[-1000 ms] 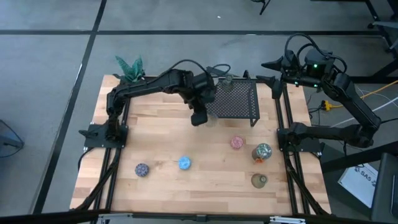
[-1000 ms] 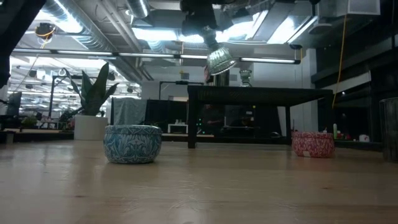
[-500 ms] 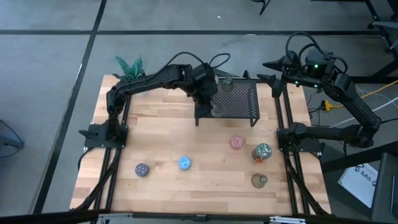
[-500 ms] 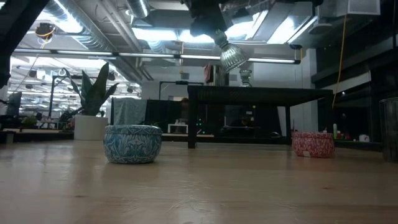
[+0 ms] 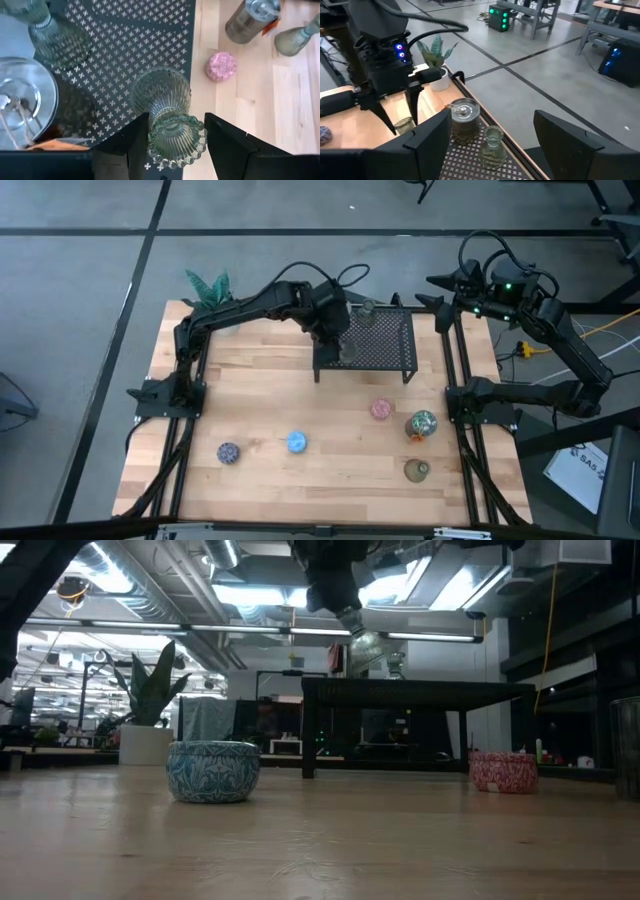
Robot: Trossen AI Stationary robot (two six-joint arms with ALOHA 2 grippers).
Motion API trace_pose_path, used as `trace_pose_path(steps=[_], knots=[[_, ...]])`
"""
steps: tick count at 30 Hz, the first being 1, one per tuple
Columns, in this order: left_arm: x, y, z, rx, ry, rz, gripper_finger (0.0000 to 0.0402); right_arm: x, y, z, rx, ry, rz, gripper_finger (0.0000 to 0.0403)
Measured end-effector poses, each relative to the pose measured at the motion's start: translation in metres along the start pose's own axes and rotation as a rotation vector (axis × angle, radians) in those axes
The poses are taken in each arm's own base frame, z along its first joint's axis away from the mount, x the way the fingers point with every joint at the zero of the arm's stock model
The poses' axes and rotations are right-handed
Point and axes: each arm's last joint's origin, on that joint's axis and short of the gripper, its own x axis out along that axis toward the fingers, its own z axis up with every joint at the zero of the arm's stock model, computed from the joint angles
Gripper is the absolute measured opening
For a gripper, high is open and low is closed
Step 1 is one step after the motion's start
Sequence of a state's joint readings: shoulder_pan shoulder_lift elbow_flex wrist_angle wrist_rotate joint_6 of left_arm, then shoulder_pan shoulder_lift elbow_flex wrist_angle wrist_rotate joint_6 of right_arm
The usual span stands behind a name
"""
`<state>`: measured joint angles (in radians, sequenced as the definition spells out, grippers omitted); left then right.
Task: Pick & Place candle stick holders
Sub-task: Put the top green vase candle holder on the shelf aligned with the other green vase candle holder
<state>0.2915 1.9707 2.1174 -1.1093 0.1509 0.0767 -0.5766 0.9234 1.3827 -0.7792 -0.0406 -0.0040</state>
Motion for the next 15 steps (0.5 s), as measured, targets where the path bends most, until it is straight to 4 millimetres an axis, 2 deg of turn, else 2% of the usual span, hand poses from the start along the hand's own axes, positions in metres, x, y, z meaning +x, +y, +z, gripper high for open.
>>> trace_pose_path(steps=[15], knots=[[-0.009, 0.0051, 0.0079, -0.098, -0.073, -0.053, 0.017, 0.0037, -0.0006, -0.0001, 0.023, 0.009, -0.014, 0.0286]])
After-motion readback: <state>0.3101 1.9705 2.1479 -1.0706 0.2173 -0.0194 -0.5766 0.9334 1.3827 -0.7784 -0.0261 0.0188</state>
